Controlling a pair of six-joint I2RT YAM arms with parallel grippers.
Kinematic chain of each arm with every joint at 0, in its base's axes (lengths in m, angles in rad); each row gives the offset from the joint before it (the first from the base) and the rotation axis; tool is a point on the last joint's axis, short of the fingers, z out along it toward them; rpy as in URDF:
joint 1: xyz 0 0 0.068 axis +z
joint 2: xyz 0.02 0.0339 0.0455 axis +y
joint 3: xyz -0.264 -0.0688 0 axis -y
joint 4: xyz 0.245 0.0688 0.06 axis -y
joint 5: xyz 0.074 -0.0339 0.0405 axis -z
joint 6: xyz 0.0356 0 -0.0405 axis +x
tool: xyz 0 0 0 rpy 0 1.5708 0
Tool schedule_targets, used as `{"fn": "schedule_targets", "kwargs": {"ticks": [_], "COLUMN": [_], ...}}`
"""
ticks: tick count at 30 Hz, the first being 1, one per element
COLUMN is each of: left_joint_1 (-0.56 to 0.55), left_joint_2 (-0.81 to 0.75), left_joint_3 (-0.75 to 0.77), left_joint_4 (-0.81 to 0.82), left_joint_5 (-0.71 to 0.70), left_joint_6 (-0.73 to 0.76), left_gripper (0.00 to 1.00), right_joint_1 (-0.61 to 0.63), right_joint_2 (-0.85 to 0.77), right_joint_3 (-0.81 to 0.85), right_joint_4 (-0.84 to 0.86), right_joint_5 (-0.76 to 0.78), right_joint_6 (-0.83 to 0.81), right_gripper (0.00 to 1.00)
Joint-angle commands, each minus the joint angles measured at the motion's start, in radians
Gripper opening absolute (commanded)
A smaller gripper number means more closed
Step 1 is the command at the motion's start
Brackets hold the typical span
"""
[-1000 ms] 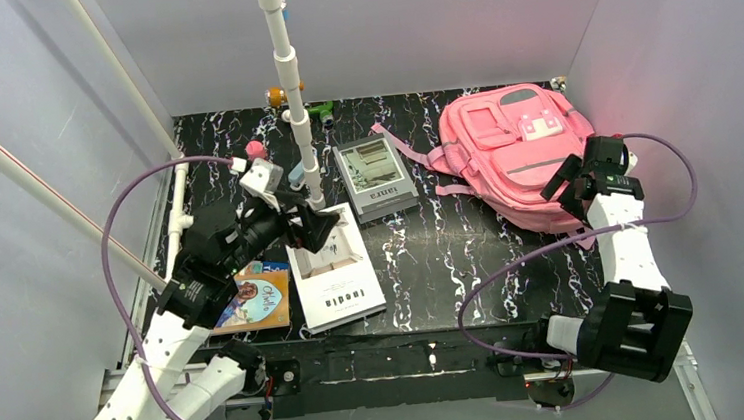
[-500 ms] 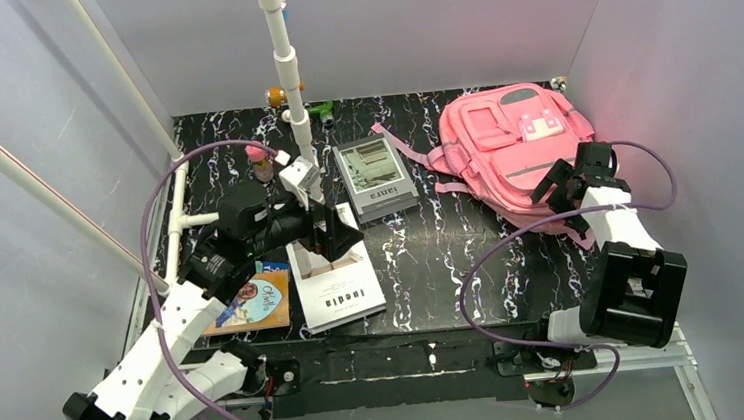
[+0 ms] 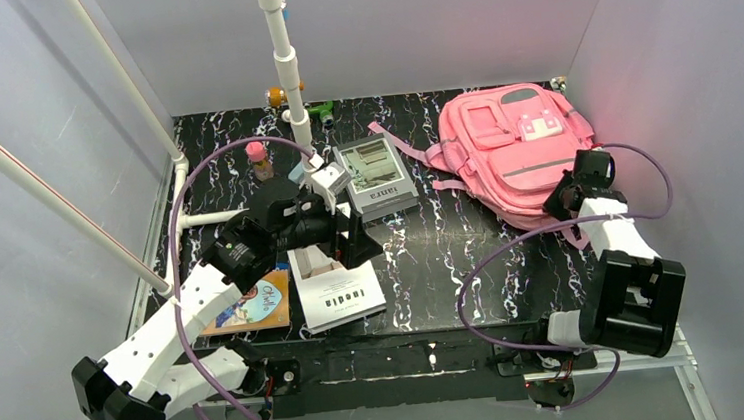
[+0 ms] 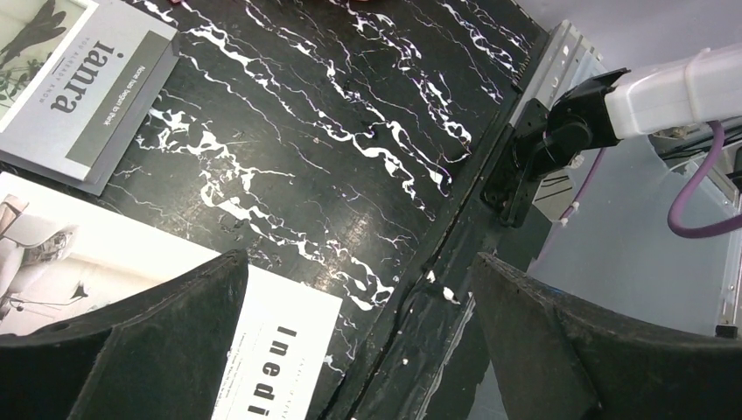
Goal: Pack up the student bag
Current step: Unzip the student bag at the center of the board.
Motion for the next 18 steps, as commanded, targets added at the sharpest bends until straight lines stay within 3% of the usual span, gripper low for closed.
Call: {"fn": "schedule_targets", "kwargs": {"ticks": [1,4,9,15,18], "left_joint_1": [-0.040,-0.055,-0.059,-0.067,-0.095], "left_joint_2": [-0.003,0.005,0.041,0.103,0.143], "left_joint_3": [0.041,0.041,0.061,0.038,0.044], "left_joint_4": [0.016,0.043,0.114,0.269,0.279], "left_joint_5": [-0.052,-0.089,-0.065,-0.027,-0.046], "left_joint_6": [0.011,0.005,-0.080,-0.284,-0.302], "left_gripper": [0.99,0.99,0.99,0.99,0.99], "right_joint_1": [0.047,0.104,0.213,0.247,0.249], "right_joint_2": [-0.103,-0.144,-0.173,-0.225,-0.270], "right_joint_3": [0.015,0.066,0.158,0.221,0.242], "right_joint_4": [-0.040,-0.097,-0.196,-0.243,-0.273], "right_joint_5": [-0.039,-0.033,-0.068,-0.278,-0.356], "right_joint_6": [-0.030,-0.025,0.003,0.042,0.045], "right_gripper": [0.12,0.01,0.01,0.01,0.01]}}
